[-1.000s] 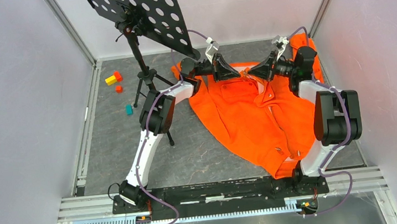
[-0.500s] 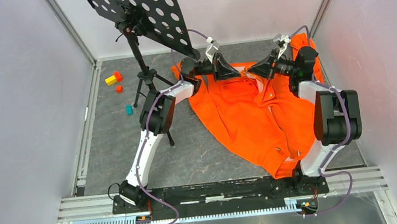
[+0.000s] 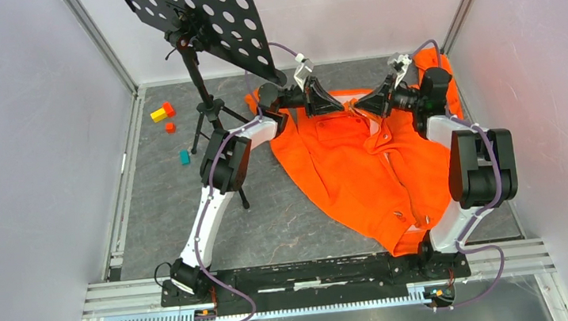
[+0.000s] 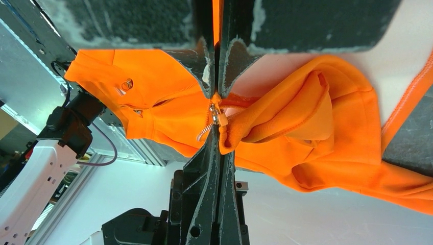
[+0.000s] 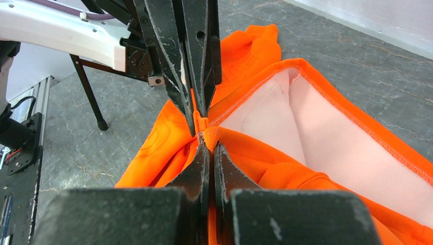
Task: Zip up the jacket
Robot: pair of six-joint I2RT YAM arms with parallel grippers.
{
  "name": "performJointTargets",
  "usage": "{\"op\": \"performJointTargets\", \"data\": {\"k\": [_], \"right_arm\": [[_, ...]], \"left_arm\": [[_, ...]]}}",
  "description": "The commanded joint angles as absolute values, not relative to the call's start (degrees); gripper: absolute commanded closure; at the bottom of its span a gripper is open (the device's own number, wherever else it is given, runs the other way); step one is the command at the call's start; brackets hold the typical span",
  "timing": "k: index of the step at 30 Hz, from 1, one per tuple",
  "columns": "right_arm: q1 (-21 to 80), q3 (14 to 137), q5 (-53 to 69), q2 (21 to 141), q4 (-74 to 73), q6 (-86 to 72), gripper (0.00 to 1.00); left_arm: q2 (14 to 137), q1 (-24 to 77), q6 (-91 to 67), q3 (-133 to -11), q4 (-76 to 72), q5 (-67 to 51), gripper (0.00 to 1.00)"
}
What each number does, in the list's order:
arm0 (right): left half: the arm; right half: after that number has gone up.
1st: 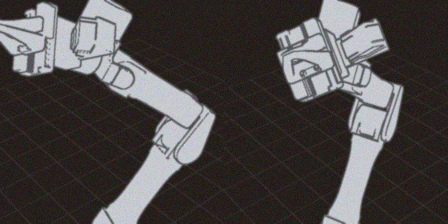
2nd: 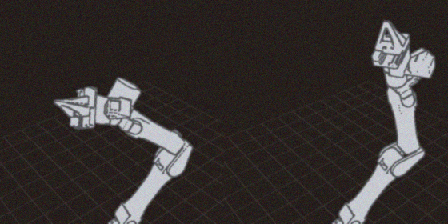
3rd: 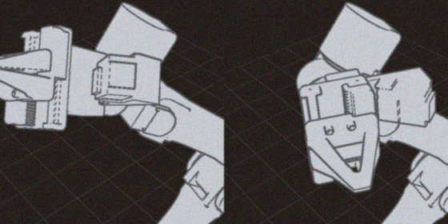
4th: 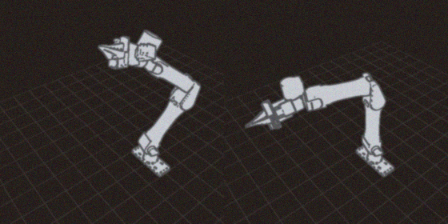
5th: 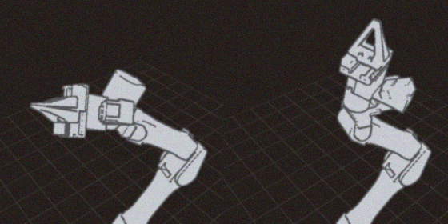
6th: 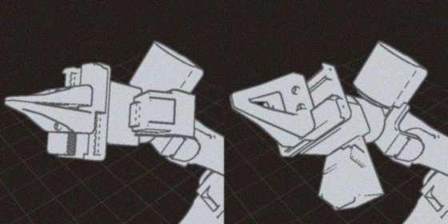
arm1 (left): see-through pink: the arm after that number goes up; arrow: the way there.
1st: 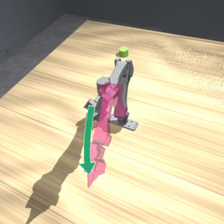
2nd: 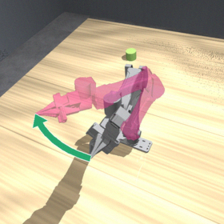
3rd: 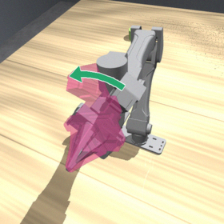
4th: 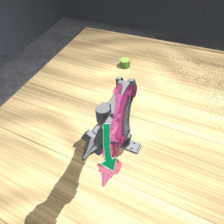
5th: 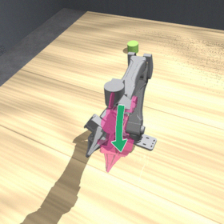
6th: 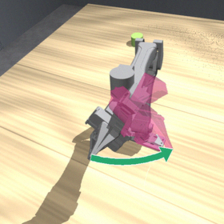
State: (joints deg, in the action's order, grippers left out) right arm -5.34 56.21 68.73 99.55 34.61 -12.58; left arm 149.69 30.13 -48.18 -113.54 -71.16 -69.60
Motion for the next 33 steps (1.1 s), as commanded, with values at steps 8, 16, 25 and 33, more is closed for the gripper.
{"op": "performJointTargets", "data": {"k": [8, 16, 25, 33], "right_arm": [[-4.31, 56.38, 70.38, 100.01, 45.09, -19.74, 1.00], [-4.62, 56.47, 70.05, 100.03, 44.53, -19.44, 1.00], [-5.78, 56.86, 69.95, 98.76, 36.08, -12.36, 1.00], [-5.98, 56.79, 70.37, 98.60, 36.59, -12.79, 1.00]], "left_arm": [[150.64, 31.37, -50.19, -116.19, -74.64, -69.92, 0.98], [150.27, 31.30, -50.19, -116.19, -74.45, -70.14, 0.98], [150.21, 30.87, -50.28, -116.15, -74.61, -70.05, 0.98], [150.29, 30.49, -50.45, -116.01, -74.70, -69.97, 0.98]]}}
